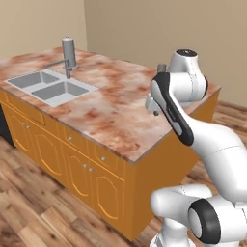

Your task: Take a straw from the drawer in front and place it inside the glass cup on the dining counter.

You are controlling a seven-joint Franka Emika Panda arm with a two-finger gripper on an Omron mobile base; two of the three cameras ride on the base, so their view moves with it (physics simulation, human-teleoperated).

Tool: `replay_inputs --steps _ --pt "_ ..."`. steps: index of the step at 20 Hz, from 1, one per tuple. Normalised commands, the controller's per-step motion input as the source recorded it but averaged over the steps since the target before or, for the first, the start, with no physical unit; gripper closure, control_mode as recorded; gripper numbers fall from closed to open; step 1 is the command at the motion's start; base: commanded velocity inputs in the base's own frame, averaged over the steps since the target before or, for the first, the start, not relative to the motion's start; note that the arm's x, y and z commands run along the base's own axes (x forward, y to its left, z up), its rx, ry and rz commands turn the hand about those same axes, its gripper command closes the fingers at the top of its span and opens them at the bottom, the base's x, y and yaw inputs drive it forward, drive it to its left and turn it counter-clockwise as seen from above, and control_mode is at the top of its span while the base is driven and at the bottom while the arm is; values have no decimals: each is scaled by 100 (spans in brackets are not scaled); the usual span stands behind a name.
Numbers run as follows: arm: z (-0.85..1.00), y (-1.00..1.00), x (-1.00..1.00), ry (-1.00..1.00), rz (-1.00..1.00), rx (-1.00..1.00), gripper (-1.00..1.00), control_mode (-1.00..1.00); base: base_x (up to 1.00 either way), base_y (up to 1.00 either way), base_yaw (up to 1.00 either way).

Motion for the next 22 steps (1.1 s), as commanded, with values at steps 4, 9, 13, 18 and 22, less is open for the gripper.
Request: replay_inputs --steps 4,9,13,18,22 --pt "-10 0 -10 0 0 -1 -100 -100 -6 9 -7" --pt "-73 78 -76 0 14 -25 -100 -100 0 0 0" --pt "-58 100 -80 3 39 -45 -100 -100 0 0 0" --pt "-45 92 -8 26 38 -50 -100 -100 0 0 0" --pt "-61 60 18 29 31 -53 -100 -100 0 0 0"
